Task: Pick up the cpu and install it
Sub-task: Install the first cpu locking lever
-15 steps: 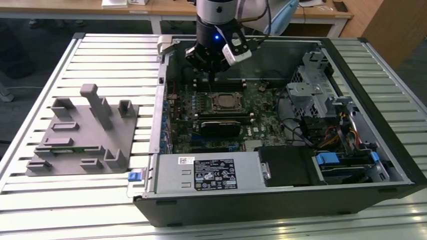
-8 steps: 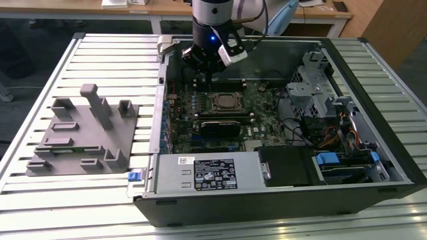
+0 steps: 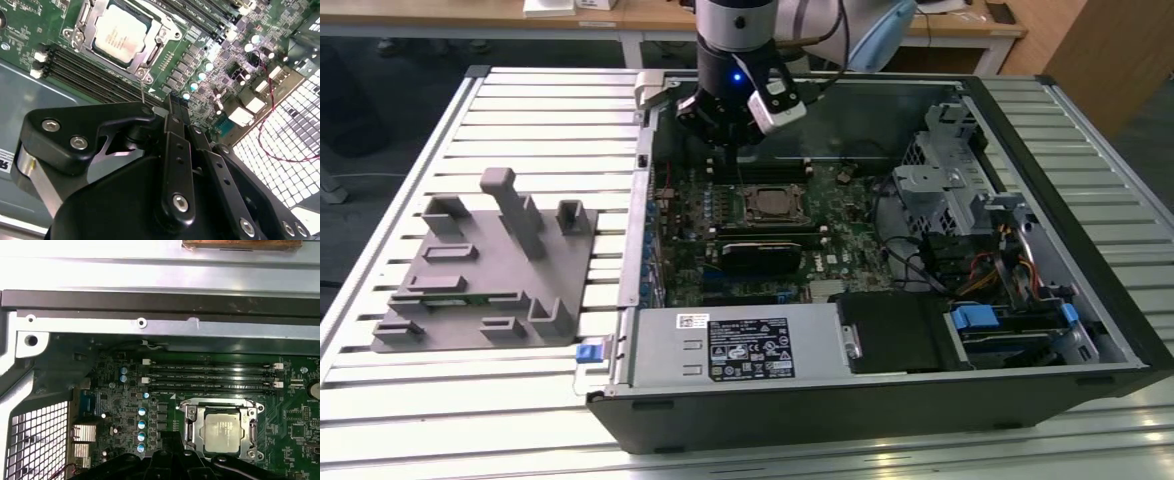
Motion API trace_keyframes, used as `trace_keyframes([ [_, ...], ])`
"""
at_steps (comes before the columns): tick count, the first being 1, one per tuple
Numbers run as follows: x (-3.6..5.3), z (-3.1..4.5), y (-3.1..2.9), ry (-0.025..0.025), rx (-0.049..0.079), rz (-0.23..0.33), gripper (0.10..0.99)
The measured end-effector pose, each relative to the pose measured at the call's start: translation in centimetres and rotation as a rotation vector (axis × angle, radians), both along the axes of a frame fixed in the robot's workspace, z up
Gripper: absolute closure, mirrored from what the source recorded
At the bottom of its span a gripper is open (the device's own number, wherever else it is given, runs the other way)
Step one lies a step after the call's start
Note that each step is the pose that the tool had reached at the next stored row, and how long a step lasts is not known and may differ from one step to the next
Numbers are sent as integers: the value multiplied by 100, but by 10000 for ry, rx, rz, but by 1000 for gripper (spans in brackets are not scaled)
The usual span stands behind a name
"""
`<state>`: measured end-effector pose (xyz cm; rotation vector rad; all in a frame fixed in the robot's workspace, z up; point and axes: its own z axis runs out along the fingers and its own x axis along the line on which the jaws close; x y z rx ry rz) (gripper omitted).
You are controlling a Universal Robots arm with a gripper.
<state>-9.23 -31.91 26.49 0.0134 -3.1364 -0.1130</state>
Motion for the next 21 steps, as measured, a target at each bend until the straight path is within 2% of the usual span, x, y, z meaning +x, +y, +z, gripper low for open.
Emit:
trace_keyframes([
  [5,-13,-18,89,-1,1,0,980],
  [10,-51,-36,125,0,0,0,980],
  [18,-58,-64,228,-1,1,0,980],
  [21,-53,-69,248,-1,1,1,980],
])
